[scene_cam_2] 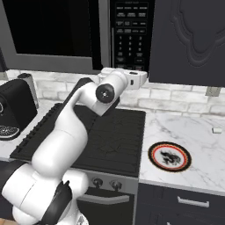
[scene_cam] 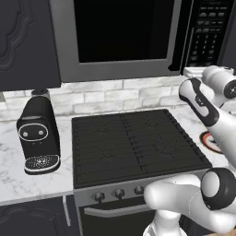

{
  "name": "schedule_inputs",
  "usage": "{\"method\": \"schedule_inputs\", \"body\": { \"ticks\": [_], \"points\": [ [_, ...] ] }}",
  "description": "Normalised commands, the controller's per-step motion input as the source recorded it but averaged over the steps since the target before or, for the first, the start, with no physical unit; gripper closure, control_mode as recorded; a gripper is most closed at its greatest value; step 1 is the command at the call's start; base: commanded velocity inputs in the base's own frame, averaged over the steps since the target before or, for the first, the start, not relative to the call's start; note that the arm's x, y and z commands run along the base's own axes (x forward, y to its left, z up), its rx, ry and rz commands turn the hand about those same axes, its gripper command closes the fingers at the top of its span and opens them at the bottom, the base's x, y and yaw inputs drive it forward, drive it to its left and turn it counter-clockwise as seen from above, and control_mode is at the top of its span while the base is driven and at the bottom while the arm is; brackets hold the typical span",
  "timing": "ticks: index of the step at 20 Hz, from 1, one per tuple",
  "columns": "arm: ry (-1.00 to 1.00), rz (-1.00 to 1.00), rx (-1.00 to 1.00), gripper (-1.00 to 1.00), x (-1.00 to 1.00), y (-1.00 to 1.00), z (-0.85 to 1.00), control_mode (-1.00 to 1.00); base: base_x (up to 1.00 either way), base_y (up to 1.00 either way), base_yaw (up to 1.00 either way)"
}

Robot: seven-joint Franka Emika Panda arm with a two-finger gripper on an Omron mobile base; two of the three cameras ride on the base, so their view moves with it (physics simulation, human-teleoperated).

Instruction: Pick the carrot from the counter and place it in the microwave. Then turn on the microwave.

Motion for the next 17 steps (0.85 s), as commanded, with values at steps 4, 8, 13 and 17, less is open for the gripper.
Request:
{"method": "schedule_inputs", "body": {
  "ticks": [4,8,13,17],
  "points": [
    [0.00,0.00,0.00,-1.00,0.10,-0.03,0.00,-1.00,0.00,0.00,0.00],
    [0.00,0.00,0.00,-1.00,0.06,-0.03,0.00,-1.00,0.00,0.00,0.00],
    [0.00,0.00,0.00,-1.00,0.04,-0.05,0.00,-1.00,0.00,0.00,0.00],
    [0.00,-0.02,0.01,-1.00,0.00,-0.11,0.01,-1.00,0.00,0.00,0.00]
  ]
}}
